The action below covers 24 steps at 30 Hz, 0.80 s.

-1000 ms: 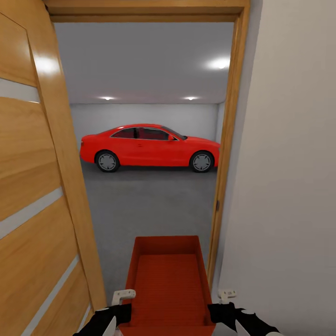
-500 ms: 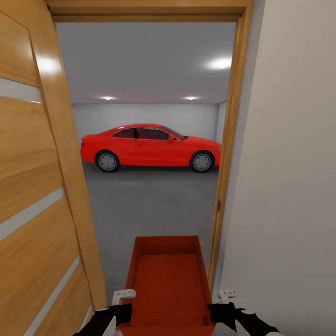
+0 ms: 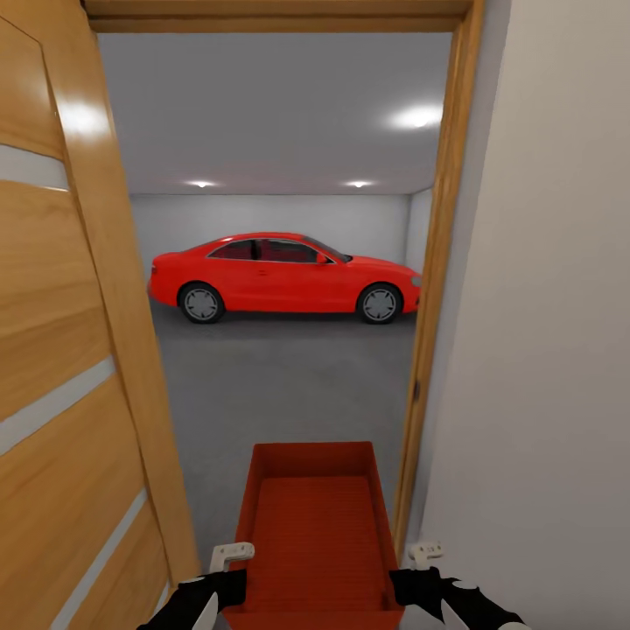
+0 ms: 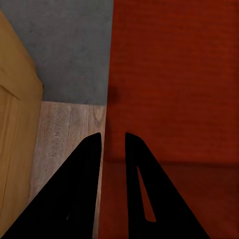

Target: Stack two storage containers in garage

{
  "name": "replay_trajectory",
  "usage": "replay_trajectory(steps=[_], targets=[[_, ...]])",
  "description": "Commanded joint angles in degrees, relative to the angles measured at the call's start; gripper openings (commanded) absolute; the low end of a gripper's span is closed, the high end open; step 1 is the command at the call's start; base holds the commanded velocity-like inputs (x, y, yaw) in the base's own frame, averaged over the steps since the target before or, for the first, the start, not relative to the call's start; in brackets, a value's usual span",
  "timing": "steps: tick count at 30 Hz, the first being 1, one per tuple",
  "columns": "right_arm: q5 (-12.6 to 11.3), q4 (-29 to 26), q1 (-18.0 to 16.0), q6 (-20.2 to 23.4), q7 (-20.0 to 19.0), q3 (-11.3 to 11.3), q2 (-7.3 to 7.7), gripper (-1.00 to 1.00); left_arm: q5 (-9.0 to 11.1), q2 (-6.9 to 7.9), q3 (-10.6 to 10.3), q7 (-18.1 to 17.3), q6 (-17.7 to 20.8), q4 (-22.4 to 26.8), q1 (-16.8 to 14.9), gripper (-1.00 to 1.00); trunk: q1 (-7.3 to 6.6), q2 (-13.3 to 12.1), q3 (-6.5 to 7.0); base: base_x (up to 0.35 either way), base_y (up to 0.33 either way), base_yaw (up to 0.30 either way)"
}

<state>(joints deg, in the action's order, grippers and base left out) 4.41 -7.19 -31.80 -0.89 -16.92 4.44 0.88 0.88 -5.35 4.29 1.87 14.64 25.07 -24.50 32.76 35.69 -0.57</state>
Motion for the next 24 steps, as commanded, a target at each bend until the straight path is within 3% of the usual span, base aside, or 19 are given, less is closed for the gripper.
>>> replay_trajectory(steps=[1,16,24], targets=[[0.68,0.24,-0.02,-0.16,-0.31,-1.71,0.00,-1.00,-1.20,1.29,0.09,1.56,-2.08,0.24,-0.02,-1.00,0.05,0.06,-0.06,0.303,0.011,0.000],[0.68,0.24,-0.02,-0.16,-0.31,-1.71,0.00,-1.00,-1.17,1.31,0.10,1.56,-2.16,0.24,-0.02,-1.00,0.05,0.06,-0.06,0.313,0.014,0.000],[0.68,0.24,-0.02,-0.16,-0.31,-1.71,0.00,-1.00,-1.17,1.31,0.10,1.56,-2.16,0.24,-0.02,-1.00,0.05,0.06,-0.06,0.060,0.000,0.000]])
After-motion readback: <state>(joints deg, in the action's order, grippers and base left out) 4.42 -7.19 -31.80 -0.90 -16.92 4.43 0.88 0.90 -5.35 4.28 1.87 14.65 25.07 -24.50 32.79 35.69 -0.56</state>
